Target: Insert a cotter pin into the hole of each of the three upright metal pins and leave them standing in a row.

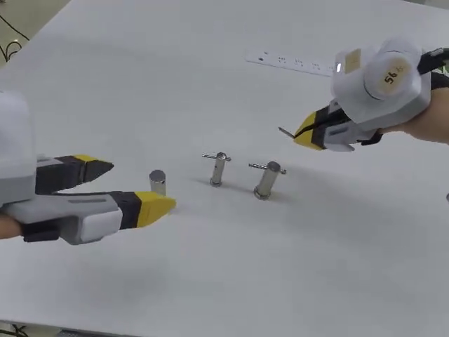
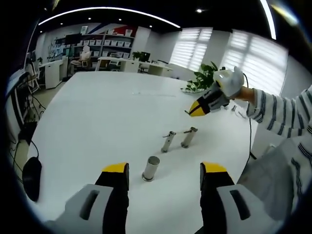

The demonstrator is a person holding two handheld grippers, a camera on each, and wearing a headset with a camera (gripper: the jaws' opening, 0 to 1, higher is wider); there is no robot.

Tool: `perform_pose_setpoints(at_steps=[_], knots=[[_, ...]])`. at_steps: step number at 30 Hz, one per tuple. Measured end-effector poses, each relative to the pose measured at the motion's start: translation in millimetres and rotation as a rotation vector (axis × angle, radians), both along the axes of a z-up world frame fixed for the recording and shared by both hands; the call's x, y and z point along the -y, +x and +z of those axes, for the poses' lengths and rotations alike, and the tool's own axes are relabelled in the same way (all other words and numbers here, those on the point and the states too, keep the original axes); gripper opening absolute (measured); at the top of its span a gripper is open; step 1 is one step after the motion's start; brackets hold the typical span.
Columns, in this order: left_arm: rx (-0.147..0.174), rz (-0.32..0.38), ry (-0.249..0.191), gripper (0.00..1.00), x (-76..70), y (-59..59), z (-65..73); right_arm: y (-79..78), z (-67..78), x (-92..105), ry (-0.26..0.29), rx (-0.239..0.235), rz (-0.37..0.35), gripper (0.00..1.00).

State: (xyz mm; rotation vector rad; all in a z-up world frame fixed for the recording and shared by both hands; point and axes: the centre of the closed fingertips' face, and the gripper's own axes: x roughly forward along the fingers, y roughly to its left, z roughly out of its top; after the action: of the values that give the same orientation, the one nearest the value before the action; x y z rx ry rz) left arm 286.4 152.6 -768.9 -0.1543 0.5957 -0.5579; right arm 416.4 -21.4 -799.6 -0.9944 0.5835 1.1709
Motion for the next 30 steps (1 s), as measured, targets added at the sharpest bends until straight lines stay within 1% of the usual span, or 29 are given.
perform_pose_setpoints(at_steps=[2, 4, 6, 7, 8, 9, 10, 13, 15, 16, 18, 21, 22, 23, 24, 26, 28, 29, 30], knots=[[0.004, -0.004, -0.011, 0.56, 2.6, 2.7, 2.8, -1.1, 2.8, -0.2, 0.021, 0.005, -0.002, 0.03], [0.013, -0.012, -0.013, 0.55, 5.7, 5.0, 4.8, -6.8, 7.9, -1.7, 0.039, 0.015, 0.002, 0.03], [0.051, -0.026, 0.003, 0.54, 8.2, 9.7, 8.4, -12.9, 12.7, -2.8, 0.054, 0.027, 0.004, 0.03], [0.061, -0.028, -0.001, 0.53, 10.2, 11.4, 10.3, -14.8, 14.7, -4.0, 0.066, 0.032, 0.004, 0.03], [0.062, -0.031, -0.010, 0.51, 11.9, 12.4, 11.6, -19.8, 17.4, -6.7, 0.091, 0.023, 0.004, 0.03], [0.060, -0.035, -0.023, 0.49, 14.9, 14.0, 12.8, -21.6, 18.2, -8.1, 0.104, 0.016, 0.001, 0.03], [0.057, -0.037, -0.028, 0.47, 16.7, 15.0, 13.0, -25.5, 21.7, -11.3, 0.134, 0.012, -0.006, 0.03], [0.050, -0.056, -0.036, 0.43, 24.6, 17.6, 13.8, -32.9, 27.7, -14.4, 0.154, 0.029, -0.001, 0.03], [0.042, -0.052, -0.113, 0.34, 34.1, 19.8, 21.3, -35.7, 29.0, -15.3, 0.164, 0.035, 0.004, 0.03], [0.044, -0.053, -0.148, 0.31, 38.0, 22.1, 26.3, -39.0, 31.3, -16.7, 0.176, 0.041, 0.007, 0.03], [0.052, -0.051, -0.171, 0.27, 40.9, 28.3, 30.5, -43.0, 33.9, -18.1, 0.185, 0.047, 0.013, 0.03], [0.053, -0.066, -0.198, 0.20, 47.8, 34.6, 34.1, -50.5, 38.2, -22.2, 0.207, 0.061, 0.027, 0.03], [0.054, -0.067, -0.224, 0.17, 50.6, 36.2, 36.5, -52.6, 39.4, -23.8, 0.214, 0.063, 0.032, 0.03], [0.036, -0.063, -0.269, 0.15, 54.8, 37.6, 39.2, -55.6, 40.5, -26.2, 0.222, 0.067, 0.043, 0.03], [0.033, -0.063, -0.275, 0.14, 55.4, 39.3, 39.4, -57.0, 41.2, -27.6, 0.224, 0.071, 0.046, 0.03], [0.033, -0.069, -0.274, 0.13, 58.8, 42.4, 39.8, -60.8, 43.8, -30.8, 0.229, 0.086, 0.059, 0.03], [0.005, -0.090, -0.278, 0.13, 65.3, 41.4, 37.6, -64.4, 46.5, -33.9, 0.237, 0.098, 0.069, 0.03], [-0.016, -0.099, -0.281, 0.13, 68.7, 40.7, 35.8, -65.4, 47.4, -35.4, 0.238, 0.106, 0.077, 0.03], [-0.028, -0.102, -0.283, 0.13, 70.0, 40.0, 34.7, -66.9, 48.4, -37.2, 0.238, 0.116, 0.083, 0.03]])
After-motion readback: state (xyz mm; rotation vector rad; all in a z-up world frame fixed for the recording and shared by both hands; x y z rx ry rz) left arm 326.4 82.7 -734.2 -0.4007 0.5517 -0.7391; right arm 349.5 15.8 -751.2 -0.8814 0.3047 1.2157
